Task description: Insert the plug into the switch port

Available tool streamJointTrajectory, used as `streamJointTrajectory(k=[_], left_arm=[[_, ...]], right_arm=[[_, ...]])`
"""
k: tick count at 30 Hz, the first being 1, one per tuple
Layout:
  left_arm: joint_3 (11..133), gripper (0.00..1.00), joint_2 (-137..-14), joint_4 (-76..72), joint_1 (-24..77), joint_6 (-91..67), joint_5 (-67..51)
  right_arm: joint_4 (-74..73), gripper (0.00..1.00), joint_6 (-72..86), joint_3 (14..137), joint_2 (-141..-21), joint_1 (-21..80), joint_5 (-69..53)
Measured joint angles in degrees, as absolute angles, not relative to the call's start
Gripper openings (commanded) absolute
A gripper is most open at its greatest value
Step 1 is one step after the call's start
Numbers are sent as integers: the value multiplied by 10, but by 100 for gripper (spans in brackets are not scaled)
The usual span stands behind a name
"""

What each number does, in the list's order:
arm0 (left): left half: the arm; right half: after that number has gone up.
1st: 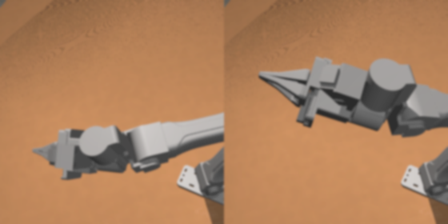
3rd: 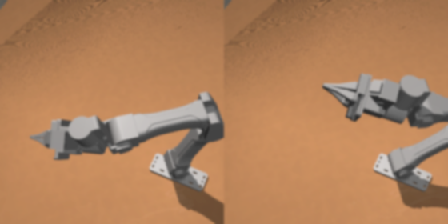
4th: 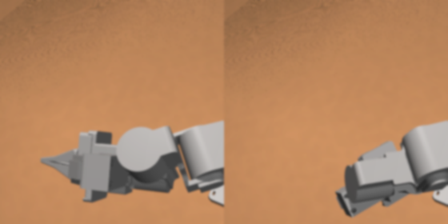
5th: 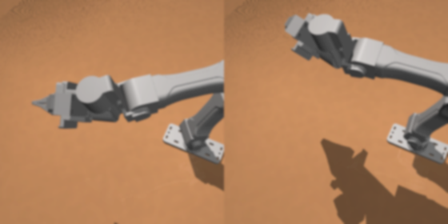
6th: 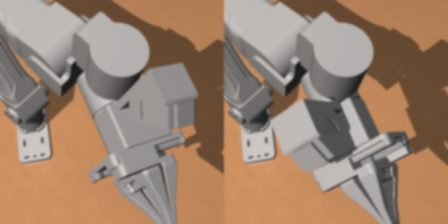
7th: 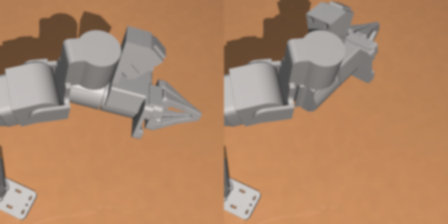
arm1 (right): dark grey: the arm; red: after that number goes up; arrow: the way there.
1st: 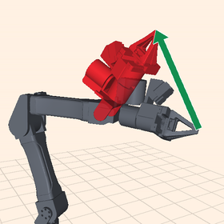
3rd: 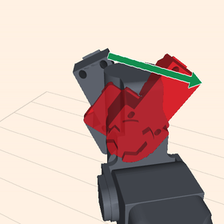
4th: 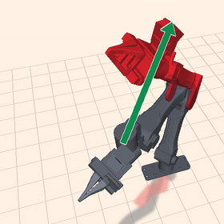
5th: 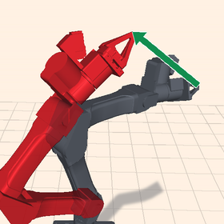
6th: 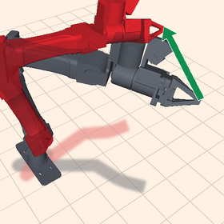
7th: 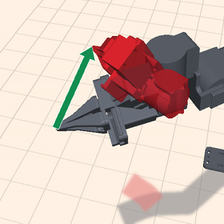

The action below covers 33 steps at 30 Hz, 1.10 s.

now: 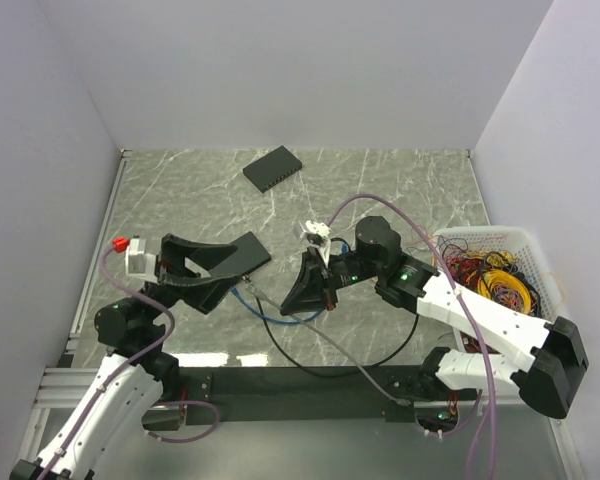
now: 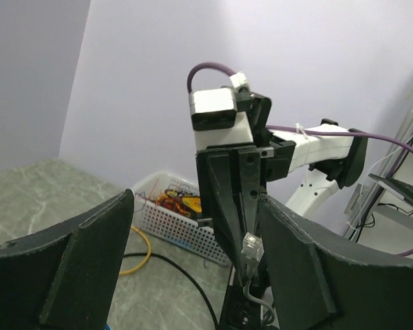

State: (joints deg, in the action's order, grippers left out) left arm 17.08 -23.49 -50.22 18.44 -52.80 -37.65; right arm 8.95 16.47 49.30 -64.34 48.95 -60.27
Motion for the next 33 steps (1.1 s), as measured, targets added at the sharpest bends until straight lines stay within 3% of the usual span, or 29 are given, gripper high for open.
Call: streamJointTrajectory(k=[14,20,26,29,30,33], left_arm=[[171,77,-279,-456,197,-520,-377],[171,68,-281,-444,204,-515,-376],[171,48,-280,-429,209,-507,-374],[173,25,-281,-421,210,-505,-371],[174,12,-281,-421,210,-503,-371],[181,1,-290,-423,211,-502,-368]], right_arm=[[80,0,149,509,-677,489,-547],[81,0,143,519,-689,489,-521],[81,0,143,521,-705,486,-499],[88,0,146,521,-705,481,-488],[93,0,149,521,-705,479,-488],[104,0,155,520,-705,472,-483]])
